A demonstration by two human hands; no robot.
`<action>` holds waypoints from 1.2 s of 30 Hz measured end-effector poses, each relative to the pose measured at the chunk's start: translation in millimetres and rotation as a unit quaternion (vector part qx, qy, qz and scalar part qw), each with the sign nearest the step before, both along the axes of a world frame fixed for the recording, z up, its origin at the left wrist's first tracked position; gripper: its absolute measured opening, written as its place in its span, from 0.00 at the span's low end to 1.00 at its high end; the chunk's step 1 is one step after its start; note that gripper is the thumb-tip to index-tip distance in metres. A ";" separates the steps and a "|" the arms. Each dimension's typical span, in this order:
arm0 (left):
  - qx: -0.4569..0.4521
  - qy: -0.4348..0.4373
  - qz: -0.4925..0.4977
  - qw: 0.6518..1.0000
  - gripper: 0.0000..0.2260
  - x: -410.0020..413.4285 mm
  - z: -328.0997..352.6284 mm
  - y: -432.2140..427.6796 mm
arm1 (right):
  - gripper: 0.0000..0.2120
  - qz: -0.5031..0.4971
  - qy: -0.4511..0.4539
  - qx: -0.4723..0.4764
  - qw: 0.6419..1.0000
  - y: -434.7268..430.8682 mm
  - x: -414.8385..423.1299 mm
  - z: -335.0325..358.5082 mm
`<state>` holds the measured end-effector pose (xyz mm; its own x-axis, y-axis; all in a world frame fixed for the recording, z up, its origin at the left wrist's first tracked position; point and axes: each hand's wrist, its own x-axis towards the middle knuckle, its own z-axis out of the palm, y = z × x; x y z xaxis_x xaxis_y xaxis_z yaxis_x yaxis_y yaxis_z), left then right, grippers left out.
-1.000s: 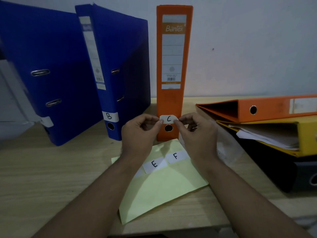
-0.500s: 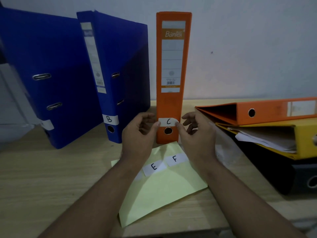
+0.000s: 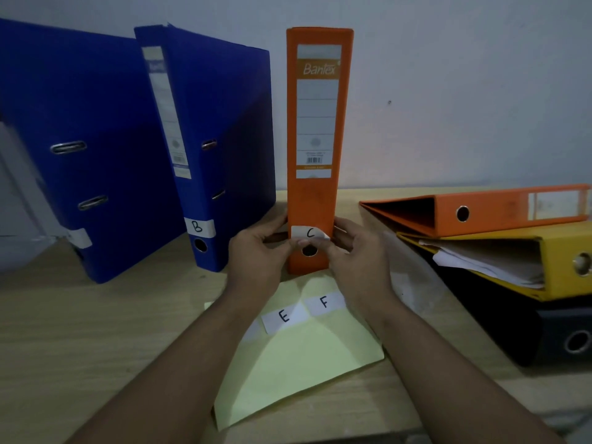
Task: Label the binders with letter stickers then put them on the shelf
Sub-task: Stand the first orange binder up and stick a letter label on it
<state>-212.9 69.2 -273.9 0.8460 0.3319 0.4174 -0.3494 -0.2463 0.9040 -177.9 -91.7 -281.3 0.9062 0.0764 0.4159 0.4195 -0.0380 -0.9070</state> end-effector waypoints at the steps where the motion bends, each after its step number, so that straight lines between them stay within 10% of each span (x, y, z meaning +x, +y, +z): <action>1: -0.005 0.002 -0.004 1.000 0.22 -0.5 0.5 -0.6 | 0.17 0.000 0.007 0.008 1.000 0.0 2.1 -1.2; 14: -0.027 0.016 -0.057 0.998 0.16 -13.8 5.8 6.1 | 0.17 0.048 0.013 0.001 0.999 -10.0 -3.7 -3.2; 21: 0.036 -0.004 0.025 0.999 0.30 -13.1 8.2 1.5 | 0.21 0.006 -0.004 -0.003 1.000 -4.6 -9.4 5.3; 36: 0.066 -0.025 0.035 0.997 0.12 -9.2 1.9 3.3 | 0.13 0.004 0.017 0.042 0.999 -4.9 -2.9 -2.9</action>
<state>-222.1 72.5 -272.0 0.7999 0.3286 0.5022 -0.3705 -0.3880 0.8439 -180.8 -96.7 -284.2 0.9193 0.0499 0.3905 0.3887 0.0421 -0.9204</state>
